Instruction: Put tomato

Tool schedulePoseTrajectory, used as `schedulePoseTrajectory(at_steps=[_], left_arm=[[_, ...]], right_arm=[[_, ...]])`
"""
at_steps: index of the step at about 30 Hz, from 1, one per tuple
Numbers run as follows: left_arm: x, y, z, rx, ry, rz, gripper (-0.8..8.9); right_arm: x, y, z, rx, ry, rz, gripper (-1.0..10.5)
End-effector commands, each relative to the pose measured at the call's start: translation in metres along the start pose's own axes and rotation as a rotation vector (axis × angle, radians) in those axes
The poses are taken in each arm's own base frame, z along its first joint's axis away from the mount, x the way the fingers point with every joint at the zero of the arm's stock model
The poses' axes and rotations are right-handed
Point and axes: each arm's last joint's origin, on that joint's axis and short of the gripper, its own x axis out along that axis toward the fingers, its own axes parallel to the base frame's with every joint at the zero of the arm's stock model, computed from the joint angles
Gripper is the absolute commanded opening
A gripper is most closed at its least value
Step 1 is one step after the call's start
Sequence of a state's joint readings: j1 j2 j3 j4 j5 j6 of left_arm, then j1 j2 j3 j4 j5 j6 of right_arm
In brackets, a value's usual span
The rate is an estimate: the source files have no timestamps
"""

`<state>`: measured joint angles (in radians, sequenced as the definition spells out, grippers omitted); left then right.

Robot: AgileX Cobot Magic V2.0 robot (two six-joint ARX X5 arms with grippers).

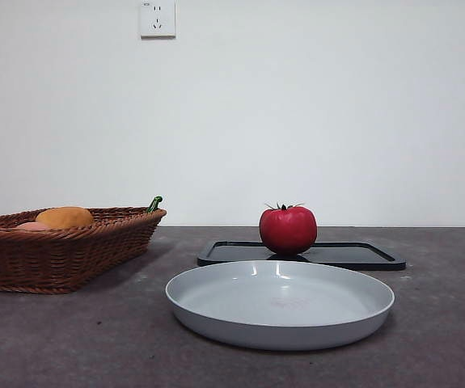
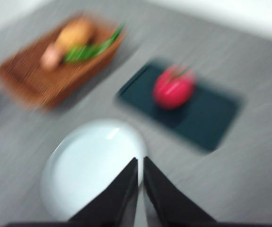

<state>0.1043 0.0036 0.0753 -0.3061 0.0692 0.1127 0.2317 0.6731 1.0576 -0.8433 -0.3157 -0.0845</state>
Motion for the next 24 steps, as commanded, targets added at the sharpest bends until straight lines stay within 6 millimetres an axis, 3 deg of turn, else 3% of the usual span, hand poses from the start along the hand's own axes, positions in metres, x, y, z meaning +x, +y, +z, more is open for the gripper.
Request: schedulePoseTrajectory(at_steps=[1, 6, 11, 24], left_arm=[[0.003, -0.001, -0.007, -0.007, 0.031, -0.001, 0.08], [0.003, -0.001, -0.007, -0.007, 0.031, -0.001, 0.08], [0.003, -0.001, -0.007, -0.007, 0.031, -0.001, 0.08], [0.003, -0.001, -0.007, -0.007, 0.031, -0.001, 0.08]], right_arm=[[-0.022, -0.003, 0.003, -0.037, -0.159, -0.130, 0.1], [-0.023, -0.008, -0.017, -0.075, -0.357, -0.248, 0.1], [-0.004, -0.018, -0.058, -0.047, -0.467, -0.330, 0.1], [0.042, -0.036, -0.152, 0.107, -0.514, -0.530, 0.1]])
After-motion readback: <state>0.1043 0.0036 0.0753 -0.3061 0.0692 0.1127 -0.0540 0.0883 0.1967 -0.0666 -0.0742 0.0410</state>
